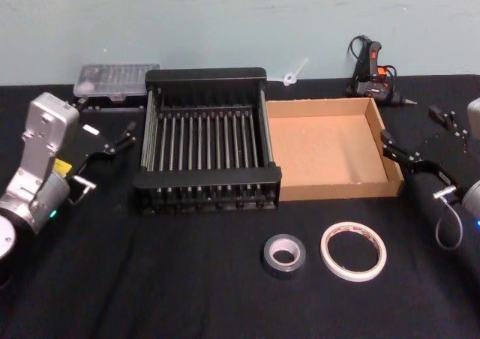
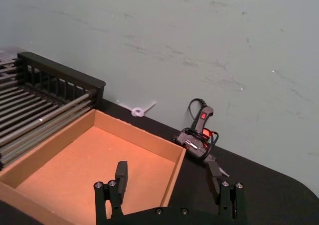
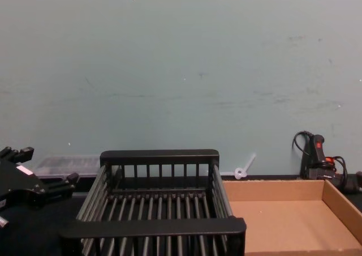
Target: Pick up the white tape and place it into the black box , Pick up the silver tape and place it into the brown box.
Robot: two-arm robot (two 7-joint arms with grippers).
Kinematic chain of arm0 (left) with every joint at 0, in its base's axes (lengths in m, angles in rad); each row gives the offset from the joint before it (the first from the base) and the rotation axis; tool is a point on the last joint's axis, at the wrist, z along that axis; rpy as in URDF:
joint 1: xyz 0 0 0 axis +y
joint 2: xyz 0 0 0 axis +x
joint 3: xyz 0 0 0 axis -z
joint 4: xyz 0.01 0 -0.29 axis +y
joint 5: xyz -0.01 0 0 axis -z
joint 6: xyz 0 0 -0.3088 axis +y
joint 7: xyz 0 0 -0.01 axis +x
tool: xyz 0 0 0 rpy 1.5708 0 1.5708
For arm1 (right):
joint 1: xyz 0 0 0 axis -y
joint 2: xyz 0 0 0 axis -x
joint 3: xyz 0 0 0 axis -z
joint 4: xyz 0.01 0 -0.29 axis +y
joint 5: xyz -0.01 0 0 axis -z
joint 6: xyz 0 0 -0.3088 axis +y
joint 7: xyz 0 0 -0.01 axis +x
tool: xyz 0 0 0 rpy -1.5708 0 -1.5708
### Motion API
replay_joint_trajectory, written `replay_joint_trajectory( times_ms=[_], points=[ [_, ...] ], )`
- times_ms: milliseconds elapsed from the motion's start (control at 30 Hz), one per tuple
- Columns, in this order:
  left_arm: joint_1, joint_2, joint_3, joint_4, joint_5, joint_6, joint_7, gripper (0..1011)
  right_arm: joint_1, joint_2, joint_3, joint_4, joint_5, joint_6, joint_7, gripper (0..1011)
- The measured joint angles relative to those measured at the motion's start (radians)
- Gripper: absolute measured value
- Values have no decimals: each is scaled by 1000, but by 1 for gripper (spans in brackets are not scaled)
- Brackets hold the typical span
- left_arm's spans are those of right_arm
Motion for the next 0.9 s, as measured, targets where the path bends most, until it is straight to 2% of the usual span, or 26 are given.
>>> replay_joint_trajectory(
  times_ms=[333, 567, 900],
  points=[
    [0, 0, 0, 0, 0, 0, 0, 1001, -77, 7, 32, -106, 7, 56, 0, 1002],
    [0, 0, 0, 0, 0, 0, 0, 1001, -124, 22, 56, -183, 7, 126, 12, 1002],
    [0, 0, 0, 0, 0, 0, 0, 1001, -166, 38, 88, -239, 34, 214, 63, 1002]
  ],
)
